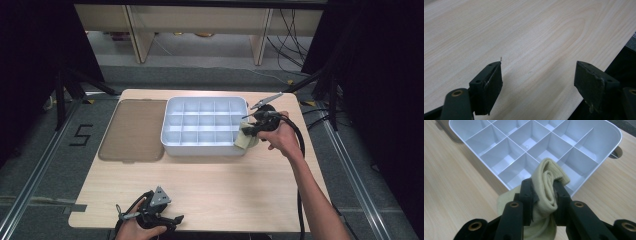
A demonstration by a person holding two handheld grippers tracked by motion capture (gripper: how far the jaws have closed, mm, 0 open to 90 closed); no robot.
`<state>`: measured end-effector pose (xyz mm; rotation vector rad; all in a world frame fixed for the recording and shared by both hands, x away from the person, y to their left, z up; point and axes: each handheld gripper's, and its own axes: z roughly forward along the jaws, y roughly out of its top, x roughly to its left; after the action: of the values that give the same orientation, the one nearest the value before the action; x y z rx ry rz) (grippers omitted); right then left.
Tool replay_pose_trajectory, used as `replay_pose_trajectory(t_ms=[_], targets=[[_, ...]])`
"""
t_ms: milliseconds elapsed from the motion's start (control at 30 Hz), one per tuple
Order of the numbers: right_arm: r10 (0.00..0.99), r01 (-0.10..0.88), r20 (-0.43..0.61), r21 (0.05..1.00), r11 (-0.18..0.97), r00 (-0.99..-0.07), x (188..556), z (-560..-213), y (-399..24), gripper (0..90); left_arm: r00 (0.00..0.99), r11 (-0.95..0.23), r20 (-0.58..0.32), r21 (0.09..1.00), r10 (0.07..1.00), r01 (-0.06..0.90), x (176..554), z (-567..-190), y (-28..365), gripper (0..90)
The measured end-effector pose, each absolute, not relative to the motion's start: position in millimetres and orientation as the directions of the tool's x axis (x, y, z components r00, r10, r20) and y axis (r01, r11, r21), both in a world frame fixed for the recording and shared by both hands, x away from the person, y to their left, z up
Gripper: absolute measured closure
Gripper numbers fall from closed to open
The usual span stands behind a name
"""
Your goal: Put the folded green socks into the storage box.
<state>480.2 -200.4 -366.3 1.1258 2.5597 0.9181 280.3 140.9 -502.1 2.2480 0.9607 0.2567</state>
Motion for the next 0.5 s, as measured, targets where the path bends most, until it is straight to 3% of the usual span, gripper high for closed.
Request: replay_pose_trajectory(t_ms=[67,500], targets=[[0.713,0.573,0.026,0.617,0.540,-0.700,484.6,-366.6,-201.3,74.4,0.710,-0.505,-0.076,0.650,0.700,0.568,280.5,-502.0,140.9,22.1],[0.737,0.600,0.029,0.603,0.526,-0.675,498.2,-368.0,-195.5,74.4,0.712,-0.506,-0.076,0.651,0.698,0.566,279.8,-501.9,140.4,22.1]])
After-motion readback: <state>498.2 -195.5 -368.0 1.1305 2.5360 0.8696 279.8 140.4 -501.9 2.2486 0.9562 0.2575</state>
